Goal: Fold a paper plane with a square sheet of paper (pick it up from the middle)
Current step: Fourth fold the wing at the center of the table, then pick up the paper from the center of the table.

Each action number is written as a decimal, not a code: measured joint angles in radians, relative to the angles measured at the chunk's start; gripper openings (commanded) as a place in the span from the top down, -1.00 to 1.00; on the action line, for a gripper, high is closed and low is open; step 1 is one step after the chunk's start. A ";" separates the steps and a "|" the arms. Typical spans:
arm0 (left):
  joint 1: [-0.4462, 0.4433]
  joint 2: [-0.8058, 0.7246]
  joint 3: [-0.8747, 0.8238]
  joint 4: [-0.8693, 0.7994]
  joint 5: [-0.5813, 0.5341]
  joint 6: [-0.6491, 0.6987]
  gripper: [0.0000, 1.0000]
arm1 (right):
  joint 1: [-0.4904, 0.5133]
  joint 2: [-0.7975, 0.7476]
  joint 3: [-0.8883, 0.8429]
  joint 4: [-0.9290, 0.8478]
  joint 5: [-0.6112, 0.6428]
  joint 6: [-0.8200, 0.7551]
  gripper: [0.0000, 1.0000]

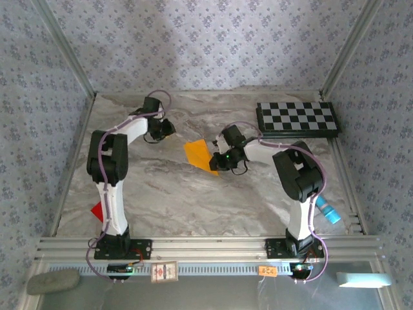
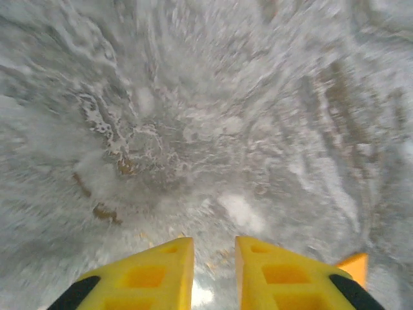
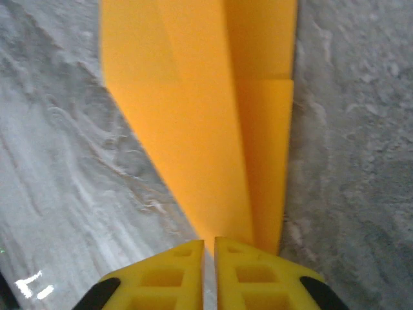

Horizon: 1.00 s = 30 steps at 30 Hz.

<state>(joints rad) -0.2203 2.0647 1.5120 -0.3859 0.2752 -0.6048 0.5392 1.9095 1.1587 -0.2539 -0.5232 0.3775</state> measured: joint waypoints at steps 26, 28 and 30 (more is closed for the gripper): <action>-0.010 -0.519 -0.710 0.326 0.070 -0.397 -0.39 | -0.045 0.153 0.199 0.051 -0.041 0.052 0.31; -0.010 -0.519 -0.716 0.336 0.074 -0.404 -0.39 | -0.039 0.167 0.208 0.050 -0.041 0.052 0.35; -0.010 -0.519 -0.716 0.339 0.077 -0.410 -0.39 | -0.035 0.177 0.211 0.048 -0.042 0.049 0.41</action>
<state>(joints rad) -0.2298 1.5455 0.7956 -0.0471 0.3519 -1.0153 0.5045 2.0869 1.3697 -0.2058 -0.5648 0.4263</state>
